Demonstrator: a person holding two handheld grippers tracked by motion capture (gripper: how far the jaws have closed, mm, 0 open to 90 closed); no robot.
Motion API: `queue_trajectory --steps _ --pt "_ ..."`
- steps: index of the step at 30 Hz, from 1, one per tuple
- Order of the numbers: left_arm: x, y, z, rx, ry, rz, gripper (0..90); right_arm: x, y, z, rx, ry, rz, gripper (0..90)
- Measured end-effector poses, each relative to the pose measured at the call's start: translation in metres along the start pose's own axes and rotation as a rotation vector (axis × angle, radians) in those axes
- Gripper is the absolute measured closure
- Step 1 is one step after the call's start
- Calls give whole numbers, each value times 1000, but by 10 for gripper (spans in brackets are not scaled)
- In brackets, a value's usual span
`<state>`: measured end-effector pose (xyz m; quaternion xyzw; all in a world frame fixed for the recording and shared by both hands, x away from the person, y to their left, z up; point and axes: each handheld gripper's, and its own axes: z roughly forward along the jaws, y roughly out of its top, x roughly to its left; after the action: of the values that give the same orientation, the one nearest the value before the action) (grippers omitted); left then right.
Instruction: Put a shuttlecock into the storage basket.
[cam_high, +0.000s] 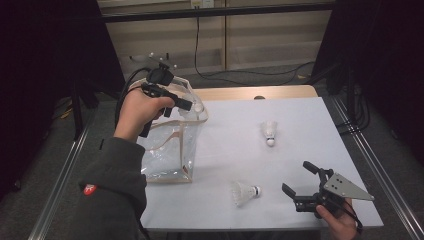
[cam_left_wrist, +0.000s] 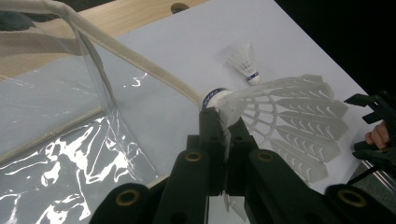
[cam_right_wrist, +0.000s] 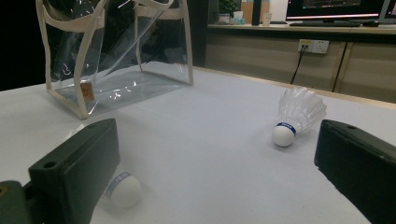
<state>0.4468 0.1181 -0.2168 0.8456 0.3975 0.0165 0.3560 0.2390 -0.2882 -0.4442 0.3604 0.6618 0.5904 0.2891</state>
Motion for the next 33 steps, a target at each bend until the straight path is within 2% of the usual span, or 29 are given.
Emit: queue_trajectory --steps 33 --pt "13 -1 -4 -19 34 -26 893 0 0 -1 -3 0 2 0"
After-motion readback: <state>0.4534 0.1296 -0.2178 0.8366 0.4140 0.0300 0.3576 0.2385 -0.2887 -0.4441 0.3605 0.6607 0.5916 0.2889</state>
